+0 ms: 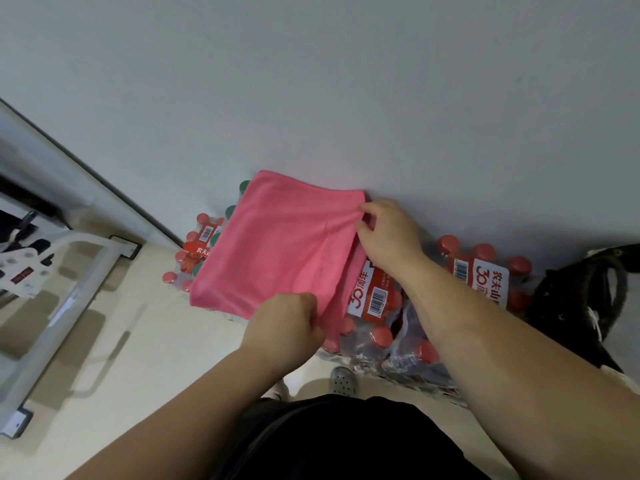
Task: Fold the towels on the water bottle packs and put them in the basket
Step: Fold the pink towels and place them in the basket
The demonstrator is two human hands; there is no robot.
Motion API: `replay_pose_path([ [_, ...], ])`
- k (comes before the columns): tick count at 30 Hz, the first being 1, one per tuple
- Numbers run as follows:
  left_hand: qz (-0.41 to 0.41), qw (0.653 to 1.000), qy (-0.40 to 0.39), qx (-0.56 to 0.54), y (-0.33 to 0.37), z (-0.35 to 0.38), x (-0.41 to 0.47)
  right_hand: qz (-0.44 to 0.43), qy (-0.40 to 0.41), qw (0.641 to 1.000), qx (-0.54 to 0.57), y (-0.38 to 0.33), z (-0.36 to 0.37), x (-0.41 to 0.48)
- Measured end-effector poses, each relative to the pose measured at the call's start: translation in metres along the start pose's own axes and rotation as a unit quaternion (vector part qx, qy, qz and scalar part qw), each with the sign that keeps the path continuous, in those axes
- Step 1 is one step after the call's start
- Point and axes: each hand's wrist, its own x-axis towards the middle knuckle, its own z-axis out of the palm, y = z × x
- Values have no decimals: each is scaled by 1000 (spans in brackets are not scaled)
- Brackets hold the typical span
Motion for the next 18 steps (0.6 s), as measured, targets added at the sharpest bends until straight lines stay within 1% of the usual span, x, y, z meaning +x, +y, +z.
replay_pose_path([
  [2,11,1000,24,-12,0,-7,-6,-6,65,997,28,-3,-9,-3],
  [4,22,999,30,-18,2,-10,-12,-10,101,994,41,-4,-16,-6],
  [5,24,999,24,-19,4,-9,-13,-8,97,995,34,-2,-18,-6],
  [6,25,999,15,-15,6,-7,-13,-6,74,997,16,0,-18,-6],
  [9,14,999,-42,-1,11,9,-5,6,-40,997,-62,12,-7,-6],
  [10,9,998,-59,0,11,14,-2,6,-58,995,-80,15,-4,-7],
  [13,14,997,-82,-5,10,20,1,4,-45,992,-116,17,3,-9],
  [18,66,994,-83,-36,5,18,1,11,-14,979,-204,8,9,-15],
])
